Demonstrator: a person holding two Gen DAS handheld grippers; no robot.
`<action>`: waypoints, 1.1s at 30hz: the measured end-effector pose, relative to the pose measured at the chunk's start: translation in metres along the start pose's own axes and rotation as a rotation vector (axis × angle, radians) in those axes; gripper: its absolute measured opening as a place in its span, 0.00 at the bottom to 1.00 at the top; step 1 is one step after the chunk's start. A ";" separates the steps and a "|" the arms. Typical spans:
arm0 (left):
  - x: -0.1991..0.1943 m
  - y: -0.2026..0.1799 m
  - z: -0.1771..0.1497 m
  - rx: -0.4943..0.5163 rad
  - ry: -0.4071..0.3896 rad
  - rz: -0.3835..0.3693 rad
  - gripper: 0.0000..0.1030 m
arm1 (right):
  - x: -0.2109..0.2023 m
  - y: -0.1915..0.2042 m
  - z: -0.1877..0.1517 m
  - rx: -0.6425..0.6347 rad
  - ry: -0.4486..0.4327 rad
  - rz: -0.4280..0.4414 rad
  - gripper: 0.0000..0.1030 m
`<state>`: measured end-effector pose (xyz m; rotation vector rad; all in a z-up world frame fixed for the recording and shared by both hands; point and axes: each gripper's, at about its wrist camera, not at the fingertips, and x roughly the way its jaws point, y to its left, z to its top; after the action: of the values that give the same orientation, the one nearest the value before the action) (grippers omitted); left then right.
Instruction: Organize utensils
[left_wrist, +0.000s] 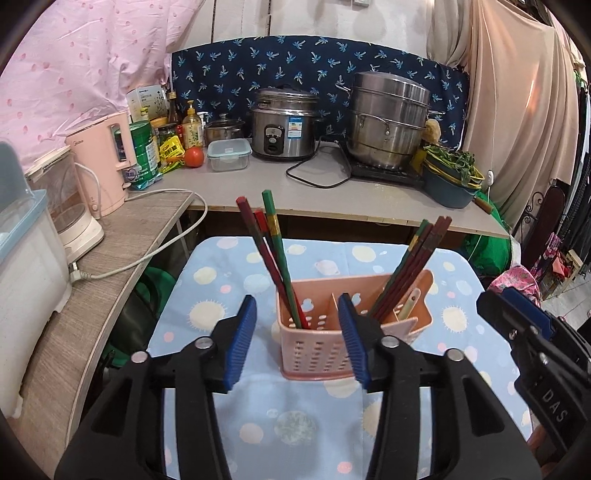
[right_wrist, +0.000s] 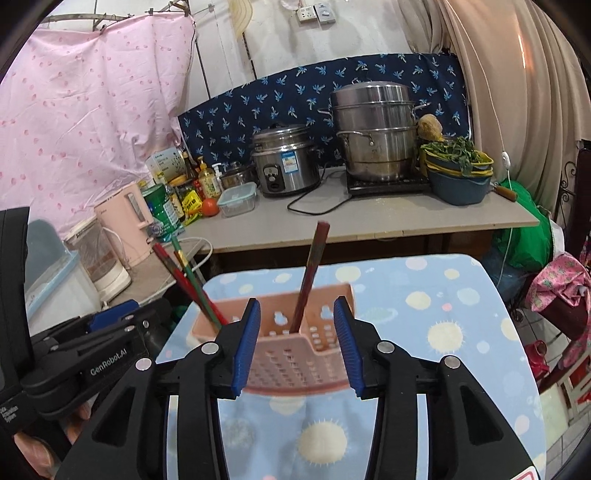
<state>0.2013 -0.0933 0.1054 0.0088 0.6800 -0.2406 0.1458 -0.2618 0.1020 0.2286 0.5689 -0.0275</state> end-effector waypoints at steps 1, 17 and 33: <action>-0.003 0.000 -0.003 0.001 -0.001 0.002 0.48 | -0.003 0.000 -0.005 -0.004 0.010 -0.005 0.40; -0.023 0.001 -0.065 -0.006 0.057 0.029 0.50 | -0.027 0.008 -0.078 -0.045 0.121 -0.054 0.47; -0.038 0.009 -0.104 -0.036 0.085 0.094 0.58 | -0.032 0.021 -0.114 -0.082 0.186 -0.051 0.59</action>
<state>0.1099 -0.0673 0.0472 0.0169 0.7669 -0.1378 0.0604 -0.2176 0.0302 0.1372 0.7598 -0.0325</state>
